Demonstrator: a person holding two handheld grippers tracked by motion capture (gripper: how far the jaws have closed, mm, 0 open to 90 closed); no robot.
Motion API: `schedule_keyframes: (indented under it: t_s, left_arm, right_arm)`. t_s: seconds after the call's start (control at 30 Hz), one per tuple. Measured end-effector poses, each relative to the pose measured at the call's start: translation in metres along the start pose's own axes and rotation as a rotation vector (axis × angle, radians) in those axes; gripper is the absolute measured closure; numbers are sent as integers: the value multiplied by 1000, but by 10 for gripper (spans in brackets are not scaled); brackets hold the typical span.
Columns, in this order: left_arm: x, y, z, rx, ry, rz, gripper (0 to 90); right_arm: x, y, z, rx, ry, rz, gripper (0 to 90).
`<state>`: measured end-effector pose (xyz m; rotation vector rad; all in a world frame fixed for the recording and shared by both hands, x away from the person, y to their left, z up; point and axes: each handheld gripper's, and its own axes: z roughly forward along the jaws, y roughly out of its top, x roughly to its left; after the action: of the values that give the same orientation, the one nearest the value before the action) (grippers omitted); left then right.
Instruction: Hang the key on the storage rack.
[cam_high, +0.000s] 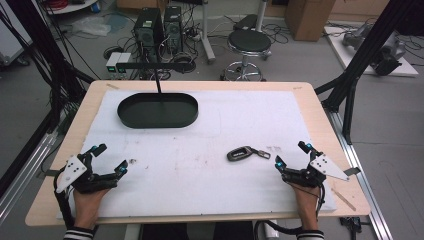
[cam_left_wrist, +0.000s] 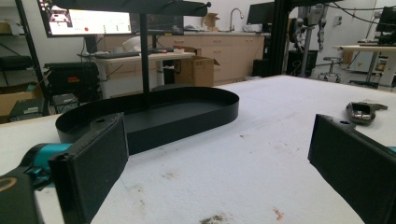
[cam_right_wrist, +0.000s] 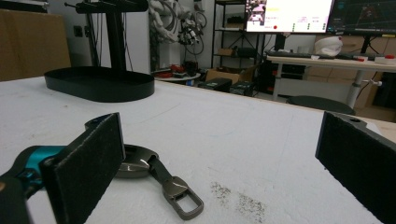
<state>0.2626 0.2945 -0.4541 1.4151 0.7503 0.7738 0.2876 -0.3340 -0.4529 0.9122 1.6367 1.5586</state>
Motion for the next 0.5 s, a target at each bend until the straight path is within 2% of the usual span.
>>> schedule_keyframes:
  t_s: [0.17,0.5]
  left_arm:
    - [0,0,1,5,0,-3,55]
    - [0,0,1,8,1,4,55]
  right_arm:
    - [-1,0,-1,-18,-3,8,3]
    - [-1,0,-1,-13,-2,10,3]
